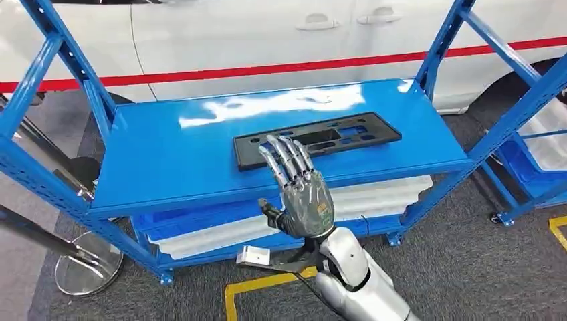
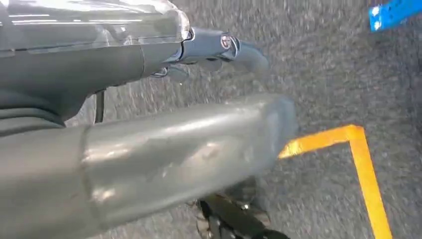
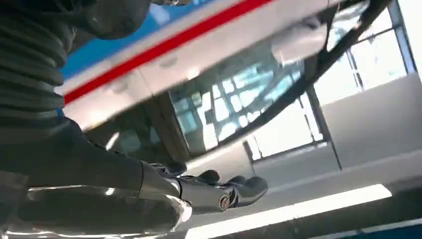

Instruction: Take the parts from the cabinet and place them on the table.

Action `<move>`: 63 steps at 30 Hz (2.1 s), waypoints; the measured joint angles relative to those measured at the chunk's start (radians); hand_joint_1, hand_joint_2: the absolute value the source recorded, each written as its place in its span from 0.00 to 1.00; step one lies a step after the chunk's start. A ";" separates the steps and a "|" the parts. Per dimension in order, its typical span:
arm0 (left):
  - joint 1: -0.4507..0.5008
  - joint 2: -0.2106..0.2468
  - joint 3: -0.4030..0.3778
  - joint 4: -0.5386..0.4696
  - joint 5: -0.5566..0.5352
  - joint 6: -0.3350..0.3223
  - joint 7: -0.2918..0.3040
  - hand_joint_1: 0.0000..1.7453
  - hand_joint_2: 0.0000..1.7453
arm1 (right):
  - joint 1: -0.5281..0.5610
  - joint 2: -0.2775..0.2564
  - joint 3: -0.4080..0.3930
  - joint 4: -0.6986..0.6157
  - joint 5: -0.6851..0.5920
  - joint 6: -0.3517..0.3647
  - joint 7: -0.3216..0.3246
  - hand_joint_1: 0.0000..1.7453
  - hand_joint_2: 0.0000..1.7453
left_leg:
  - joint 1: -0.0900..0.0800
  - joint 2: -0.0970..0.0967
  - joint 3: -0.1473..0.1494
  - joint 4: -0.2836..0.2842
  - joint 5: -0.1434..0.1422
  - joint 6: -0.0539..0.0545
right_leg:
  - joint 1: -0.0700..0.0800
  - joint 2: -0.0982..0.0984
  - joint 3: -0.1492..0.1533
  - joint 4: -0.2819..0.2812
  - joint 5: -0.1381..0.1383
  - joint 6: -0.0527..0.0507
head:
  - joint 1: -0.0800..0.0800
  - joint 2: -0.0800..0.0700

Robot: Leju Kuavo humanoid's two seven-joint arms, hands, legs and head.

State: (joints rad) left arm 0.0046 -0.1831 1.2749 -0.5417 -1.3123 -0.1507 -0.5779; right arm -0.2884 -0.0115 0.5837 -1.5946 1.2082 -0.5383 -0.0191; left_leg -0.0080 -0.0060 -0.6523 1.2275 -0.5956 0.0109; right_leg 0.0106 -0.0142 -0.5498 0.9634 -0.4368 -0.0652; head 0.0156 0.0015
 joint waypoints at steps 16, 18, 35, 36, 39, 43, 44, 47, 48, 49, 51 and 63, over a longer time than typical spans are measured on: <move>0.002 -0.009 0.080 -0.163 -0.022 -0.176 0.013 0.00 0.00 | 0.066 -0.016 0.000 -0.027 -0.413 0.255 -0.038 0.00 0.00 | 0.028 -0.002 0.069 -0.175 0.109 0.008 | -0.037 0.008 -0.165 0.366 -0.189 0.092 | -0.001 0.000; 0.007 -0.027 0.097 -0.222 -0.032 -0.218 0.012 0.00 0.00 | 0.091 -0.016 -0.005 -0.030 -0.583 0.315 -0.097 0.00 0.00 | 0.016 0.006 0.072 -0.175 0.107 0.014 | -0.025 0.008 -0.177 0.377 -0.160 0.075 | -0.001 0.000; 0.008 -0.127 0.199 -0.534 -0.085 -0.335 0.003 0.00 0.00 | 0.165 0.004 -0.031 -0.060 -0.864 0.333 -0.186 0.00 0.00 | 0.032 0.013 0.029 -0.070 0.084 -0.048 | -0.013 0.001 -0.014 0.041 -0.022 0.035 | -0.005 0.000; 0.007 -0.127 0.201 -0.540 -0.087 -0.336 0.002 0.00 0.00 | 0.165 0.004 -0.031 -0.060 -0.860 0.332 -0.186 0.00 0.00 | 0.036 0.014 0.071 -0.149 0.120 -0.053 | -0.017 0.001 -0.016 0.053 -0.029 0.045 | -0.005 0.000; 0.004 -0.141 0.218 -0.565 -0.102 -0.347 0.001 0.00 0.00 | 0.165 0.005 -0.031 -0.060 -0.840 0.322 -0.183 0.00 0.00 | 0.029 0.002 0.080 -0.178 0.101 -0.014 | -0.011 0.003 -0.028 0.076 -0.040 0.065 | -0.005 0.000; 0.004 -0.149 0.234 -0.584 -0.113 -0.357 -0.008 0.00 0.00 | 0.166 0.005 -0.032 -0.059 -0.830 0.311 -0.183 0.00 1.00 | 0.031 0.003 0.080 -0.185 0.113 0.013 | -0.016 0.005 -0.038 0.103 -0.064 0.081 | -0.005 0.000; 0.003 -0.151 0.240 -0.587 -0.116 -0.357 -0.010 0.00 0.00 | 0.165 0.005 -0.032 -0.059 -0.820 0.304 -0.180 0.00 1.00 | 0.031 0.003 0.078 -0.186 0.114 0.018 | -0.018 0.005 -0.064 0.161 -0.104 0.086 | -0.005 0.000; 0.002 -0.154 0.257 -0.587 -0.126 -0.355 -0.018 0.00 0.00 | 0.167 0.005 -0.032 -0.058 -0.757 0.274 -0.153 0.00 1.00 | 0.028 0.003 0.070 -0.185 0.116 0.021 | -0.019 0.006 -0.164 0.367 -0.189 0.093 | -0.005 0.000; 0.002 -0.155 0.262 -0.587 -0.126 -0.355 -0.018 0.00 0.00 | 0.167 0.005 -0.032 -0.058 -0.731 0.264 -0.144 0.00 1.00 | 0.027 0.003 0.070 -0.185 0.116 0.021 | -0.018 0.006 -0.166 0.371 -0.177 0.090 | -0.005 0.000; 0.002 -0.157 0.267 -0.587 -0.125 -0.352 -0.017 0.00 0.00 | 0.167 0.005 -0.032 -0.058 -0.708 0.254 -0.135 0.00 1.00 | 0.027 0.003 0.071 -0.185 0.116 0.021 | -0.018 0.007 -0.147 0.332 -0.145 0.086 | -0.005 0.000; 0.001 -0.159 0.271 -0.587 -0.120 -0.349 -0.014 0.00 0.00 | 0.164 0.005 -0.032 -0.064 -0.675 0.235 -0.121 0.00 1.00 | 0.024 0.001 0.077 -0.186 0.115 0.020 | -0.010 0.011 -0.054 0.150 -0.051 0.065 | -0.005 0.000; 0.004 -0.167 0.283 -0.595 -0.071 -0.393 0.028 0.00 0.00 | 0.163 0.014 -0.038 -0.071 -0.629 0.150 -0.073 0.00 1.00 | 0.022 0.004 -0.054 0.092 -0.019 -0.026 | -0.008 0.004 -0.010 0.032 -0.023 0.032 | -0.005 0.000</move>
State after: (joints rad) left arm 0.0082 -0.3502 1.5580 -1.1368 -1.3828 -0.5436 -0.5501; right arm -0.1257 0.0027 0.5455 -1.6655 0.5795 -0.3884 -0.0919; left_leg 0.0143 -0.0020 -0.7064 1.3193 -0.6142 -0.0146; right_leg 0.0030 -0.0106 -0.5597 0.9951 -0.4601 -0.0333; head 0.0103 0.0015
